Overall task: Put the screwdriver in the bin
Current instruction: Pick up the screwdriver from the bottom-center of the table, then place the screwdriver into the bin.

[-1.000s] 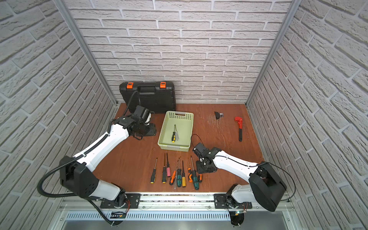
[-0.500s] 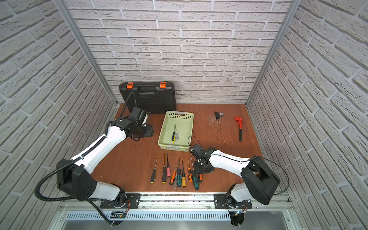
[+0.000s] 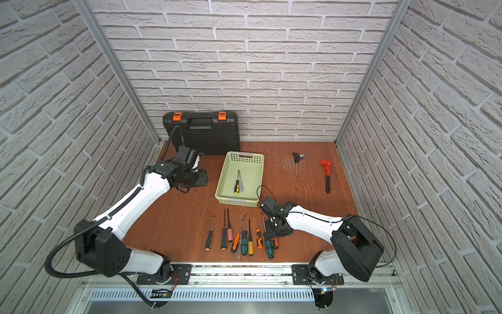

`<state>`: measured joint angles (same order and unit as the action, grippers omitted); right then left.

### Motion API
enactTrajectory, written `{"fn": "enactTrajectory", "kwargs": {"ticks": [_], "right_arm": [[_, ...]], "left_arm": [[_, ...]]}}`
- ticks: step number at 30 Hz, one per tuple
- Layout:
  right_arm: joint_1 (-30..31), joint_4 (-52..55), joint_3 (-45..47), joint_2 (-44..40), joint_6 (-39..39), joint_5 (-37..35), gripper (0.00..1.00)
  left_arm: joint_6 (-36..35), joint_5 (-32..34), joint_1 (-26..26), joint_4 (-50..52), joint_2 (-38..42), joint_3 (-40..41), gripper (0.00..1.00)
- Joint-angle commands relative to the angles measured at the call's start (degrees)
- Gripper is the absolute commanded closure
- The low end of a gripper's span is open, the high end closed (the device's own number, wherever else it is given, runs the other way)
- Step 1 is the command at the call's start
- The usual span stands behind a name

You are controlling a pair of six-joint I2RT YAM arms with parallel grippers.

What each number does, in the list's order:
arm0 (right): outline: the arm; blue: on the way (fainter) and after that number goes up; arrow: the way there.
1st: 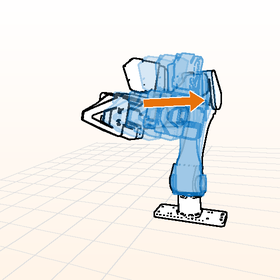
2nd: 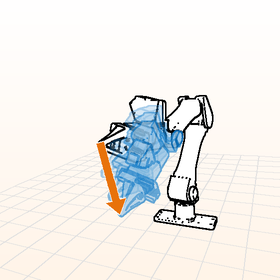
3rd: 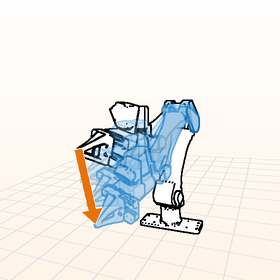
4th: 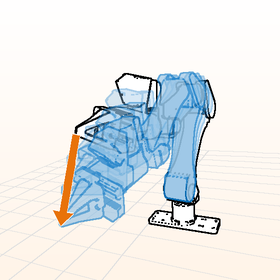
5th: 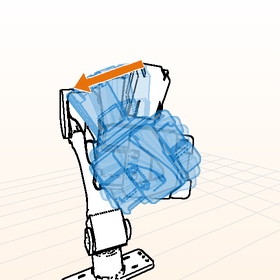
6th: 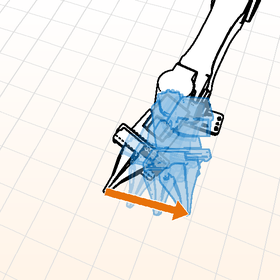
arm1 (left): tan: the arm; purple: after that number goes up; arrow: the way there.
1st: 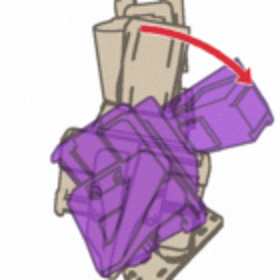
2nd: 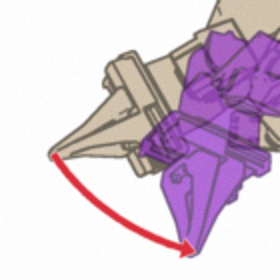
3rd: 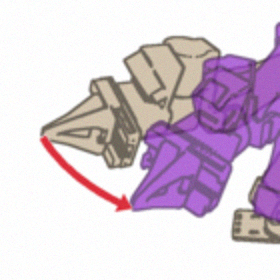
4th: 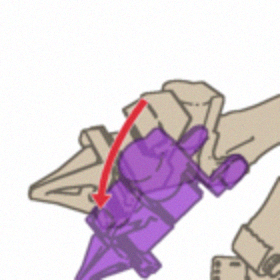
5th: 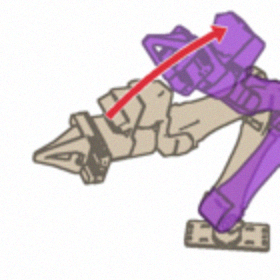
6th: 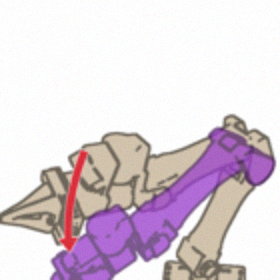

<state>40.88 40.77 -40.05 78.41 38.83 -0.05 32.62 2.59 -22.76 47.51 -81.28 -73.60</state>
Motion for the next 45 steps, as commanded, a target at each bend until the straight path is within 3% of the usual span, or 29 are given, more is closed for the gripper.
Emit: {"fn": "enactTrajectory", "kwargs": {"ticks": [1,6,10,14,21,28,45], "right_arm": [[0.0,8.5,-3.5,-7.2,0.4,-3.5,0.94],[-2.3,14.7,-9.9,-14.2,0.1,-3.9,0.95],[-5.7,12.6,-18.3,-13.2,-2.2,-0.2,0.94],[-10.4,7.3,-28.1,-5.7,-5.6,8.6,0.95],[-11.2,5.5,-44.7,12.1,-12.8,12.6,0.94],[-12.7,2.4,-50.6,24.6,-15.2,12.1,0.95],[-12.7,5.1,-59.7,40.6,-19.9,7.4,0.94]], "left_arm": [[0.5,0.6,0.6,-1.2,0.5,-0.2,0.41],[1.3,-0.4,0.9,-1.8,-0.5,-1.5,0.41],[1.5,0.0,1.0,-0.6,0.0,-2.1,0.41],[1.1,1.4,0.9,2.2,2.0,-2.1,0.41],[1.7,4.0,0.9,5.4,7.9,1.5,0.41],[1.6,6.3,0.9,6.8,9.2,2.0,0.40],[0.4,9.3,0.8,7.6,6.7,1.5,0.40]]}}
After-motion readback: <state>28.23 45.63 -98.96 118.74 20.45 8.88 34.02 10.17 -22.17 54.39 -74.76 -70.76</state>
